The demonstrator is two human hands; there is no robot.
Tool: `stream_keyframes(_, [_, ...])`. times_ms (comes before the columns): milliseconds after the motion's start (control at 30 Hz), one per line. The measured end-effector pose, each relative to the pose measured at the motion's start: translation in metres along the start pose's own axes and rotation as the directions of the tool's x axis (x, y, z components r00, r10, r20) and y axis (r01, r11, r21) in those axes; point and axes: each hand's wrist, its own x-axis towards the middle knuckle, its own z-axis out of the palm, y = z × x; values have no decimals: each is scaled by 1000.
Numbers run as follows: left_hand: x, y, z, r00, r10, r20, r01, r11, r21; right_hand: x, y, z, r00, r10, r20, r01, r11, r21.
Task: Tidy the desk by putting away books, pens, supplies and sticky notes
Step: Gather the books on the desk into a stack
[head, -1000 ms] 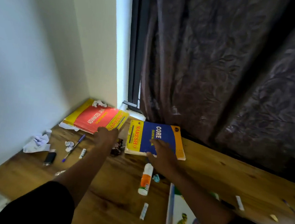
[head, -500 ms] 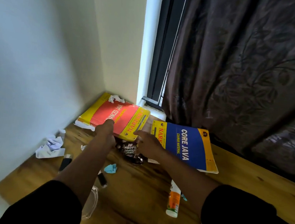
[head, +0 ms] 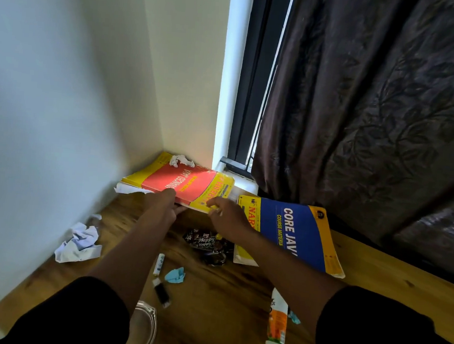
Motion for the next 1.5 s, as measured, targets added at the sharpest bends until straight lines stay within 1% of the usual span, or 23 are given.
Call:
stream_keyframes(133, [-31,19,14,993,117,11,-116,992,-51,1,-17,-14,987,1,-160,20,991,131])
stream_keyframes(200, [-51,31,22,983,183,14,-182,980,-78,0,-27,-24,978,27,-206,22,973,232])
stream_keyframes(300, [-76,48,24,955,294,-43,-297,951,-84,-5,-38,-39,969,77,-234,33,902,432])
stream_keyframes(367, [-95,56,21,936,351,-25,-352,929,-113,-12,-44,-49,962,113,-250,41,842,538])
stream_keyframes(433, [-112,62,15,927,374,7,-370,919,-134,-17,-47,-60,954,186,-235,5,773,634])
stream_keyframes(500, [-123,66,7,914,402,55,-391,908,-149,-24,-47,-72,942,286,-174,-66,669,741])
stream_keyframes(567, [-141,68,-1,896,422,137,-412,906,-95,-37,-41,-85,935,349,-61,-151,548,823])
stream_keyframes(600, [-150,69,-3,887,424,181,-420,905,-61,-46,-35,-91,933,359,9,-212,530,821])
stream_keyframes(667, [-169,71,-9,863,421,279,-443,896,18,-63,-18,-101,925,354,141,-335,579,743])
stream_keyframes(733, [-186,72,-12,825,400,399,-456,888,53,-80,3,-109,927,306,216,-368,635,680])
stream_keyframes(767, [-193,71,-12,805,376,459,-454,889,67,-89,12,-114,928,267,258,-371,640,672])
stream_keyframes(833, [-213,66,-10,764,317,562,-436,896,87,-107,26,-121,921,158,356,-374,612,696])
stream_keyframes(900, [-230,55,-4,734,242,635,-401,909,118,-128,41,-125,907,42,419,-374,539,755])
stream_keyframes(1000, [-246,33,5,674,92,733,-313,934,170,-164,60,-129,895,-97,435,-382,334,861])
stream_keyframes(1067, [-258,11,13,655,12,756,-287,929,235,-191,73,-133,905,-142,402,-370,203,906])
stream_keyframes(1100, [-264,1,17,640,-6,768,-287,926,246,-204,80,-137,920,-134,370,-347,163,923])
stream_keyframes(1133, [-268,-8,19,632,-22,775,-281,925,255,-213,88,-139,934,-95,345,-330,145,933])
stream_keyframes(1167, [-270,-19,23,626,-48,779,-276,920,278,-222,98,-143,943,-46,329,-320,144,936])
stream_keyframes(1233, [-269,-39,29,633,-92,769,-307,882,358,-235,115,-151,950,58,307,-312,191,931])
stream_keyframes(1300, [-259,-59,34,673,-92,734,-342,841,419,-242,131,-159,950,150,275,-305,246,920])
stream_keyframes(1333, [-257,-69,36,700,-101,707,-348,816,461,-244,141,-161,954,187,236,-281,276,919])
stream_keyframes(1433, [-247,-101,38,759,-154,632,-294,786,544,-256,154,-166,947,306,99,-214,370,904])
stream_keyframes(1500, [-240,-117,37,780,-186,597,-259,772,580,-261,155,-166,929,367,51,-204,393,896])
